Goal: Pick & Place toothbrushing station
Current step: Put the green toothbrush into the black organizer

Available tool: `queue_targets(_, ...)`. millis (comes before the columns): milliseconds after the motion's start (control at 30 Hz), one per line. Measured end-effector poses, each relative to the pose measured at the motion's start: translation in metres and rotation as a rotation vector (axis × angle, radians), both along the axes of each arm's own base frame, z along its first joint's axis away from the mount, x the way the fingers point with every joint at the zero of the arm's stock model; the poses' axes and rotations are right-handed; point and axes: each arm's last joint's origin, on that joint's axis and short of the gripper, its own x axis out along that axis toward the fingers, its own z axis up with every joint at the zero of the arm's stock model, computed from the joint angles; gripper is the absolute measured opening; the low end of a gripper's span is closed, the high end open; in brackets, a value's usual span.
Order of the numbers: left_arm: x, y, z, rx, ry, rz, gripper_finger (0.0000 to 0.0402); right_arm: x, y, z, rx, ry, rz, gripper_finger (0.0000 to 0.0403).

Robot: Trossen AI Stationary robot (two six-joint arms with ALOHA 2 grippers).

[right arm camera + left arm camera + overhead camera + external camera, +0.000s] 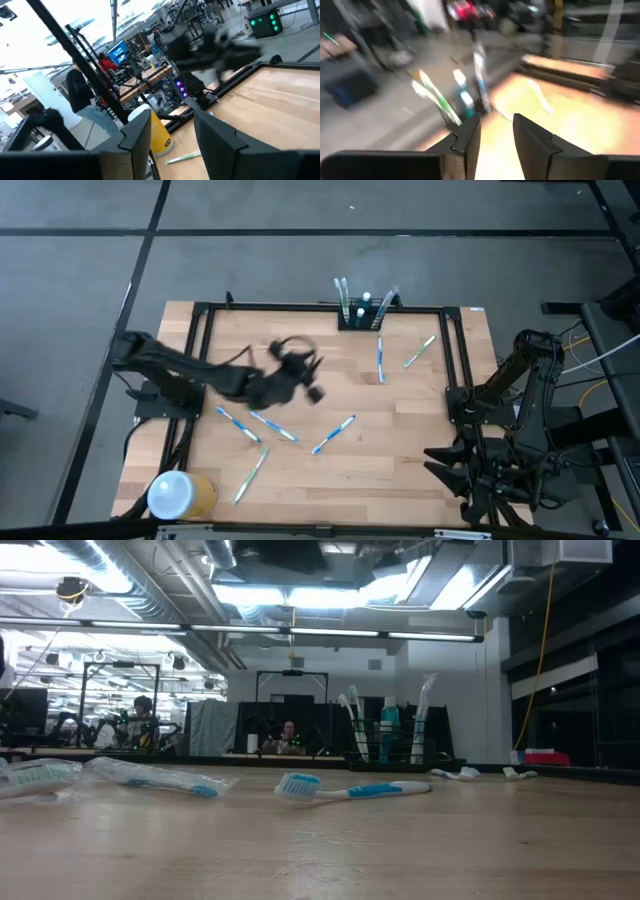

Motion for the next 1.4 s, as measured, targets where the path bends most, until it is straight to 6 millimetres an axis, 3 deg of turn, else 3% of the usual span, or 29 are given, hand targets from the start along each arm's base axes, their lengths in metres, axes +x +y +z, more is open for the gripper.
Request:
queue_targets(133, -0.054, -0.037, 0.001, -0.247, 0.017, -0.076, 0.0092, 0.003, -0.001, 0.0, -0.01, -0.001, 0.009, 0.0153)
queue_targets(233, -0.076, -0.057, -0.007, -0.473, 0.056, -0.066, 0.0088, 0.008, -0.002, 0.0, -0.011, -0.006, 0.022, 0.0153)
queue_targets(367, -0.088, -0.087, -0.028, -0.741, 0.175, -0.046, 0.0092, 0.014, -0.004, 0.0, -0.013, -0.012, 0.035, 0.0153)
queue_targets(533, -0.099, -0.128, -0.054, -0.904, 0.254, -0.005, 0.0118, 0.019, -0.006, 0.001, -0.015, -0.014, 0.033, 0.0153)
queue_targets(667, -0.106, -0.146, -0.071, -0.991, 0.291, 0.088, 0.0143, 0.019, -0.006, 0.0, -0.013, -0.015, 0.033, 0.0153)
queue_targets(867, -0.1, -0.151, -0.089, -1.046, 0.339, 0.186, 0.017, 0.019, -0.006, 0.001, -0.015, -0.016, 0.041, 0.0153)
queue_targets(1200, -0.066, -0.131, -0.118, -1.014, 0.468, 0.237, 0.0185, 0.019, -0.005, 0.001, -0.012, -0.019, 0.057, 0.0153)
queue_targets(1400, -0.055, -0.123, -0.131, -1.005, 0.527, 0.251, 0.0185, 0.019, -0.005, 0.001, -0.005, -0.023, 0.059, 0.0153)
